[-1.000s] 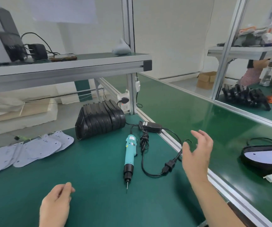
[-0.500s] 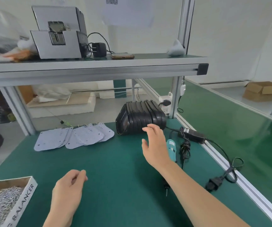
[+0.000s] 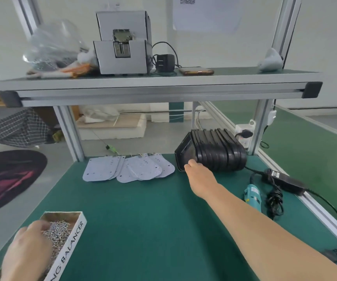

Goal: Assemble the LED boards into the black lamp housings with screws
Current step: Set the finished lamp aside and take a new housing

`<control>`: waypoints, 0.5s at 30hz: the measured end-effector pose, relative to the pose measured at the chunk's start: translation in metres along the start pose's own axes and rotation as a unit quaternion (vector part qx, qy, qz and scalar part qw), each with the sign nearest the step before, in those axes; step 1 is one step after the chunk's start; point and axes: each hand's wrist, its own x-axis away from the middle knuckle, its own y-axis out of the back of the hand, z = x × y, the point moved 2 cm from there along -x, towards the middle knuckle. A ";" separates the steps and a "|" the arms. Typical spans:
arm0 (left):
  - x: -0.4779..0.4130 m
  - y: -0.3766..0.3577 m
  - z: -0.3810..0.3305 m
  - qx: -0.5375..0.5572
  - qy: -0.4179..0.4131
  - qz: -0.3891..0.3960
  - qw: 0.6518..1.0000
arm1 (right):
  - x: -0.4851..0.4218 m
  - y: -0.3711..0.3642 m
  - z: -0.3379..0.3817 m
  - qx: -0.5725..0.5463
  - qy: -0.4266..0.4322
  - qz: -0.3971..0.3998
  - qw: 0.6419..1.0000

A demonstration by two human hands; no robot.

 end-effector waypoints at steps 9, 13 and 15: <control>0.043 0.020 -0.031 -0.065 -0.040 0.009 0.997 | 0.034 0.001 0.019 -0.026 -0.063 -0.082 0.994; 0.038 0.029 -0.040 -0.151 -0.075 -0.002 0.986 | 0.073 0.005 0.028 -0.094 -0.067 -0.125 0.985; 0.024 0.029 -0.049 -0.050 -0.119 -0.056 0.990 | 0.097 0.009 0.033 -0.147 -0.055 -0.154 0.975</control>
